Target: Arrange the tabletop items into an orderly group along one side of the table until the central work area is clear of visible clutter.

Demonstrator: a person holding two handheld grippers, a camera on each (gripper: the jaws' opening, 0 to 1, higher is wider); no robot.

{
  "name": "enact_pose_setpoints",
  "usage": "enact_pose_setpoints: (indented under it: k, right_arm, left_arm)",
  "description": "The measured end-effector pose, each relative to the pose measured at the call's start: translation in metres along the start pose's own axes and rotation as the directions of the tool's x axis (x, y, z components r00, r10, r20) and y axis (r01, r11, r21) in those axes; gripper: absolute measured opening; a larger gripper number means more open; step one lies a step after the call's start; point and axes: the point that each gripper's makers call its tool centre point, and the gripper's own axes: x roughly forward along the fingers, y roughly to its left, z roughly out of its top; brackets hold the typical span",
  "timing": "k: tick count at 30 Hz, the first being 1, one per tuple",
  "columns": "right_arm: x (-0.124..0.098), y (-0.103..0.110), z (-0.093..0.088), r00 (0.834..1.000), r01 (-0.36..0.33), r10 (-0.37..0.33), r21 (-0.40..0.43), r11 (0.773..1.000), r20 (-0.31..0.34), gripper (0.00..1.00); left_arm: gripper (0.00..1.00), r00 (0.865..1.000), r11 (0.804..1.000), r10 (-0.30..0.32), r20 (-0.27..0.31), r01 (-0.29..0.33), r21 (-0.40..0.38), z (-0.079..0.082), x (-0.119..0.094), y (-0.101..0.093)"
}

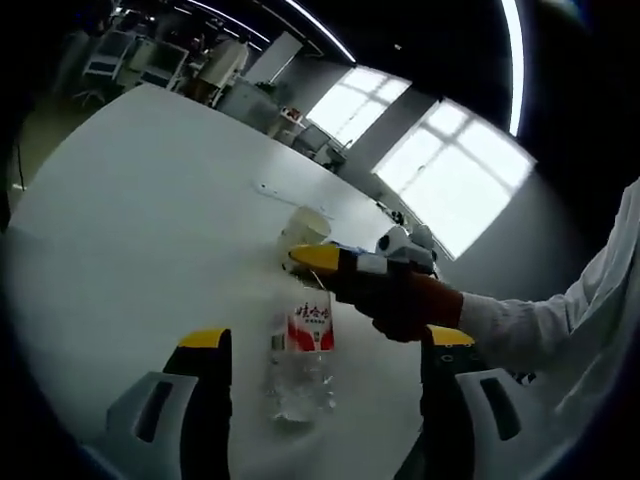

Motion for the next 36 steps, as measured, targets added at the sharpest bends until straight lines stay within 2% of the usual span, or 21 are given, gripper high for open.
enact_pose_setpoints:
  k: [7, 12, 16, 20, 26, 27, 36]
  right_arm:
    - [-0.003, 0.020, -0.001, 0.999, -0.050, 0.047, -0.129, 0.990, -0.023, 0.19]
    - [-0.007, 0.039, -0.005, 0.996, -0.090, 0.081, -0.240, 0.966, -0.049, 0.19]
    - [-0.008, 0.050, -0.009, 0.992, -0.118, 0.101, -0.312, 0.943, -0.071, 0.19]
    - [-0.008, 0.057, -0.015, 0.990, -0.133, 0.107, -0.341, 0.931, -0.093, 0.19]
    - [-0.012, 0.063, -0.020, 0.987, -0.142, 0.101, -0.395, 0.908, -0.122, 0.19]
    - [-0.013, 0.065, -0.021, 0.987, -0.146, 0.102, -0.404, 0.903, -0.127, 0.19]
    - [-0.017, 0.079, -0.026, 0.984, -0.154, 0.088, -0.492, 0.857, -0.156, 0.18]
  left_arm:
    - [0.77, 0.994, 0.997, -0.065, -0.083, 0.068, 0.040, -0.010, 0.020, 0.004]
    - [0.74, 0.983, 0.989, -0.130, -0.130, 0.138, 0.055, -0.019, 0.031, -0.002]
    - [0.65, 0.962, 0.973, -0.194, -0.191, 0.213, 0.090, -0.028, 0.035, -0.009]
    - [0.54, 0.946, 0.957, -0.247, -0.208, 0.273, 0.102, -0.034, 0.037, -0.014]
    - [0.46, 0.925, 0.941, -0.251, -0.284, 0.302, 0.150, -0.052, 0.038, -0.013]
    - [0.43, 0.925, 0.941, -0.248, -0.287, 0.300, 0.156, -0.052, 0.037, -0.011]
    - [0.42, 0.926, 0.926, -0.268, -0.267, 0.324, 0.195, -0.051, 0.035, -0.016]
